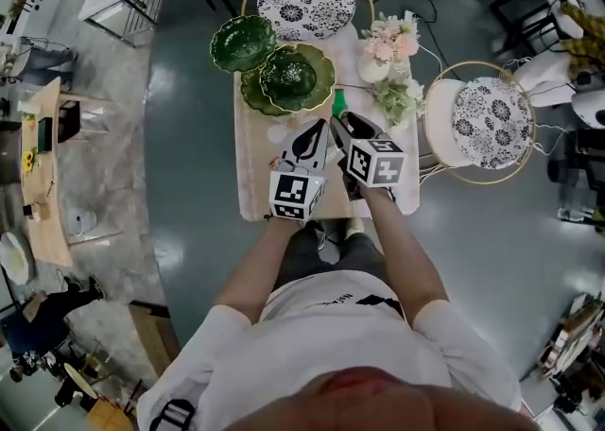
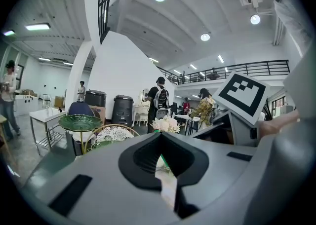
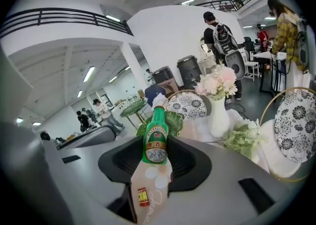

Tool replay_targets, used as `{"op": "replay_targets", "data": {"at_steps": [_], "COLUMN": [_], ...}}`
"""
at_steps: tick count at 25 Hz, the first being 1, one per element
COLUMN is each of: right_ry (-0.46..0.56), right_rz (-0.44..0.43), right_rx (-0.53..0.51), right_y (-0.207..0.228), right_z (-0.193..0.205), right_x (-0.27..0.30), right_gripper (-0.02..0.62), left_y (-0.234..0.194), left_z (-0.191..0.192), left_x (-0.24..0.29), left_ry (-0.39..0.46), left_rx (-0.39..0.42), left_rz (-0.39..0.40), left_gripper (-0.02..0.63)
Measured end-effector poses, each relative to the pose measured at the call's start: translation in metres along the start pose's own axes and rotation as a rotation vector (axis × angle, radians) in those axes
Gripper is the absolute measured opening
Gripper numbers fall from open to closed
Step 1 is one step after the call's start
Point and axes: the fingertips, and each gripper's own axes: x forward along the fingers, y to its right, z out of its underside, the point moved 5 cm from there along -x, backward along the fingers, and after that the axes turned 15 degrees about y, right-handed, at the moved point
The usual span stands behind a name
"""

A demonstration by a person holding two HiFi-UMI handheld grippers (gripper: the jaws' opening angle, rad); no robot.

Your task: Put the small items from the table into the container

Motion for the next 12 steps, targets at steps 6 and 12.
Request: {"op": "replay_targets", "data": {"at_steps": [6, 12], "right_ry": [-0.014, -0.049], "right_rz": [-0.037, -0.040], "right_rx": [-0.043, -0.070], "right_y": [-0.012, -0.011], "right_z": [-0.001, 0.008], "right_x": [0.036, 0.072], "right_gripper": [0.164, 0.165], "left_y": [-0.031, -0.058], "left_z": [0.000, 0.012], "left_x": [0.002, 0.005], "left_ry": [0.007, -0.006], "left_rx": [0.004, -0.007], "left_rz": [-0.042, -0.069], "left_gripper": [0.008, 0.008]}}
